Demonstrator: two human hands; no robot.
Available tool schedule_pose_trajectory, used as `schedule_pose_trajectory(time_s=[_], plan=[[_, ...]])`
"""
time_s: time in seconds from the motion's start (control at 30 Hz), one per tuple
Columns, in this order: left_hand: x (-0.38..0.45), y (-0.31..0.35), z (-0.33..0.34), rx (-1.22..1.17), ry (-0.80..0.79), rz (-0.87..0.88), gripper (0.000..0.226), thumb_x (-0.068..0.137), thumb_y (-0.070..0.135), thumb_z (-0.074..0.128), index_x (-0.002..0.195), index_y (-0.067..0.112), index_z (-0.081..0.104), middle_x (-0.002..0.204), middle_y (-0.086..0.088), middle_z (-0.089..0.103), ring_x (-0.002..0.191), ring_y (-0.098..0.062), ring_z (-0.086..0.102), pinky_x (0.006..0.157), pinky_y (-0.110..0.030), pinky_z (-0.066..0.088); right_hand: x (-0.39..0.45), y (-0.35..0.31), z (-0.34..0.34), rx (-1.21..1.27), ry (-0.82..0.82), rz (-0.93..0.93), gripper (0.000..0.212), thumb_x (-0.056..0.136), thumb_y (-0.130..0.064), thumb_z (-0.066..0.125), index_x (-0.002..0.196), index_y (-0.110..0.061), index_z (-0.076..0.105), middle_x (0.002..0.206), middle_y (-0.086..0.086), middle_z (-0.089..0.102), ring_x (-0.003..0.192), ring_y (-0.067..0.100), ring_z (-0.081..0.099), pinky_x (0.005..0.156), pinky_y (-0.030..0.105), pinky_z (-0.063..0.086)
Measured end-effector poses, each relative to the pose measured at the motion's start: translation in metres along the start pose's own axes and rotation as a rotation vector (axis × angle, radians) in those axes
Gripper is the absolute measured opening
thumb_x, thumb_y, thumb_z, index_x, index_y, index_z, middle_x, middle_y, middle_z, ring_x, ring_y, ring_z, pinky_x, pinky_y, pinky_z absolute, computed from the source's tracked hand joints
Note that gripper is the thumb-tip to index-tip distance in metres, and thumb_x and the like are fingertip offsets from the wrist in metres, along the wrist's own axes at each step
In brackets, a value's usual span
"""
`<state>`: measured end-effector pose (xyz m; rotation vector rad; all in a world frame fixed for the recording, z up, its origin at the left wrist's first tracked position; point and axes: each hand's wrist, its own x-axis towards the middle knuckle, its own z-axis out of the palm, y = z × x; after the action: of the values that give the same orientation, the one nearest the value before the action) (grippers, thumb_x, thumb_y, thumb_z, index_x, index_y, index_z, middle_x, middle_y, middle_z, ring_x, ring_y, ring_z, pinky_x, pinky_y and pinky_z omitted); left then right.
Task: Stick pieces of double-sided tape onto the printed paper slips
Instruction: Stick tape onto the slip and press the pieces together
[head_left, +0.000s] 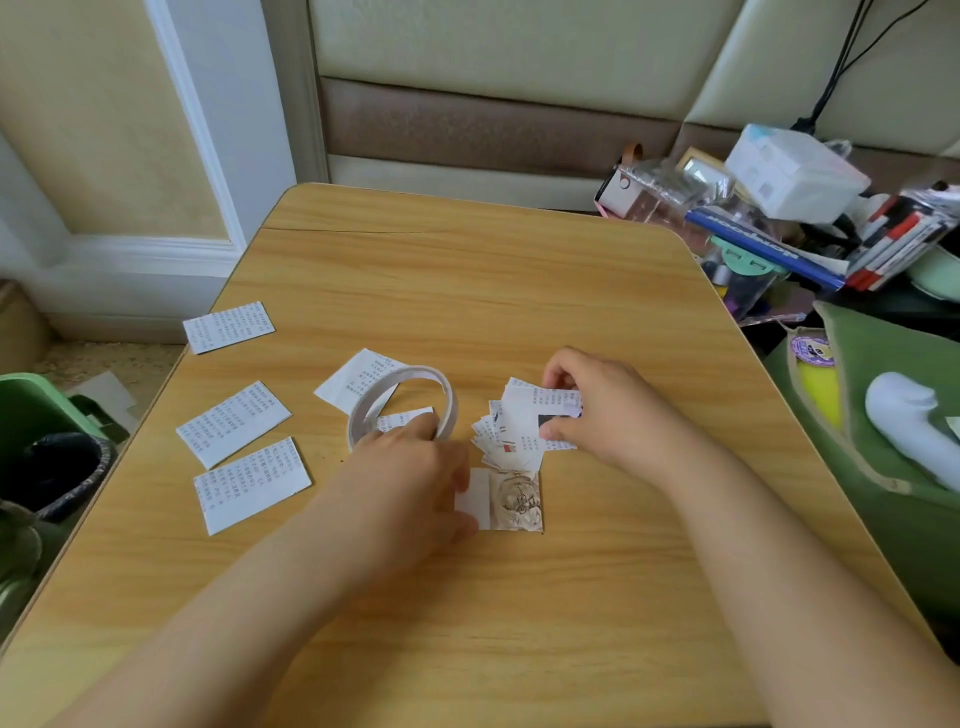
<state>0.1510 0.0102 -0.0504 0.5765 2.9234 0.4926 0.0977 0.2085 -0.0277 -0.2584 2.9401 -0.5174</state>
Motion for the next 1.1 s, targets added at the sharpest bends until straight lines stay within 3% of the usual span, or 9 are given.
schedule_pose_trajectory(time_s=[0.1, 0.27, 0.43, 0.53, 0.6, 0.67, 0.77, 0.93, 1.1], plan=[[-0.004, 0.002, -0.002, -0.006, -0.007, -0.01, 0.031, 0.081, 0.049, 0.063, 0.106, 0.031, 0.057, 0.099, 0.01, 0.041, 0.086, -0.011, 0.043, 0.072, -0.022, 0.027, -0.002, 0.004, 0.003, 0.164, 0.08, 0.009, 0.022, 0.081, -0.013, 0.072, 0.088, -0.027, 0.057, 0.079, -0.014, 0.059, 0.066, 0.006, 0.056, 0.056, 0.012, 0.038], [-0.013, 0.006, -0.002, -0.023, 0.032, -0.016, 0.031, 0.085, 0.046, 0.06, 0.11, 0.029, 0.056, 0.102, 0.008, 0.04, 0.097, -0.013, 0.046, 0.074, -0.022, 0.025, -0.006, 0.006, 0.002, 0.117, 0.124, -0.008, 0.005, 0.089, -0.02, 0.065, 0.087, -0.024, 0.062, 0.073, -0.011, 0.063, 0.06, -0.004, 0.052, 0.053, 0.007, 0.035], [-0.021, 0.009, 0.002, -0.038, 0.111, -0.033, 0.032, 0.087, 0.046, 0.056, 0.115, 0.029, 0.055, 0.097, 0.01, 0.036, 0.103, -0.015, 0.049, 0.075, -0.021, 0.025, -0.01, 0.005, 0.005, 0.096, 0.219, -0.017, 0.014, 0.091, -0.021, 0.062, 0.096, -0.019, 0.075, 0.096, -0.003, 0.073, 0.086, 0.012, 0.063, 0.076, 0.021, 0.043], [-0.025, 0.007, 0.003, -0.048, 0.125, -0.027, 0.034, 0.088, 0.047, 0.054, 0.117, 0.03, 0.054, 0.097, 0.01, 0.034, 0.103, -0.015, 0.049, 0.075, -0.022, 0.024, -0.01, 0.005, 0.005, 0.341, 0.311, 0.047, 0.011, 0.085, -0.016, 0.068, 0.086, -0.025, 0.074, 0.091, -0.005, 0.07, 0.088, 0.011, 0.063, 0.077, 0.021, 0.043], [-0.026, 0.007, 0.004, -0.052, 0.125, -0.013, 0.034, 0.089, 0.047, 0.054, 0.119, 0.03, 0.054, 0.096, 0.009, 0.033, 0.103, -0.016, 0.048, 0.075, -0.022, 0.024, -0.01, 0.004, 0.0, 0.549, 0.34, 0.09, 0.018, 0.084, -0.011, 0.069, 0.077, -0.028, 0.071, 0.084, -0.007, 0.067, 0.077, 0.005, 0.062, 0.069, 0.019, 0.045], [-0.027, 0.006, 0.004, -0.053, 0.125, 0.002, 0.036, 0.089, 0.048, 0.053, 0.12, 0.03, 0.053, 0.096, 0.009, 0.033, 0.103, -0.017, 0.048, 0.077, -0.022, 0.025, -0.009, 0.001, -0.007, 0.8, 0.375, 0.161, 0.021, 0.085, -0.007, 0.067, 0.077, -0.026, 0.068, 0.083, -0.004, 0.067, 0.072, 0.002, 0.06, 0.063, 0.011, 0.045], [-0.027, 0.005, 0.005, -0.053, 0.13, 0.018, 0.035, 0.092, 0.045, 0.049, 0.122, 0.029, 0.053, 0.096, 0.008, 0.032, 0.104, -0.017, 0.048, 0.081, -0.024, 0.028, -0.006, 0.0, -0.012, 1.071, 0.394, 0.307, 0.018, 0.092, -0.006, 0.058, 0.082, -0.02, 0.062, 0.082, -0.004, 0.067, 0.071, 0.006, 0.057, 0.064, 0.016, 0.042], [-0.03, 0.001, 0.003, -0.047, 0.147, 0.032, 0.031, 0.097, 0.033, 0.042, 0.126, 0.032, 0.053, 0.1, 0.006, 0.039, 0.104, -0.016, 0.049, 0.08, -0.023, 0.028, -0.02, -0.003, -0.011, 0.873, 0.273, 0.259, 0.014, 0.094, -0.01, 0.057, 0.087, -0.022, 0.061, 0.078, -0.004, 0.07, 0.054, 0.008, 0.051, 0.05, 0.017, 0.041], [-0.03, -0.002, 0.004, -0.099, 0.164, -0.002, 0.029, 0.094, 0.034, 0.046, 0.12, 0.036, 0.058, 0.093, 0.01, 0.036, 0.096, -0.014, 0.05, 0.073, -0.022, 0.023, -0.049, -0.019, 0.002, 0.637, 0.064, 0.16, 0.006, 0.084, -0.016, 0.07, 0.082, -0.02, 0.067, 0.069, -0.009, 0.071, 0.057, 0.01, 0.057, 0.055, 0.018, 0.043]])
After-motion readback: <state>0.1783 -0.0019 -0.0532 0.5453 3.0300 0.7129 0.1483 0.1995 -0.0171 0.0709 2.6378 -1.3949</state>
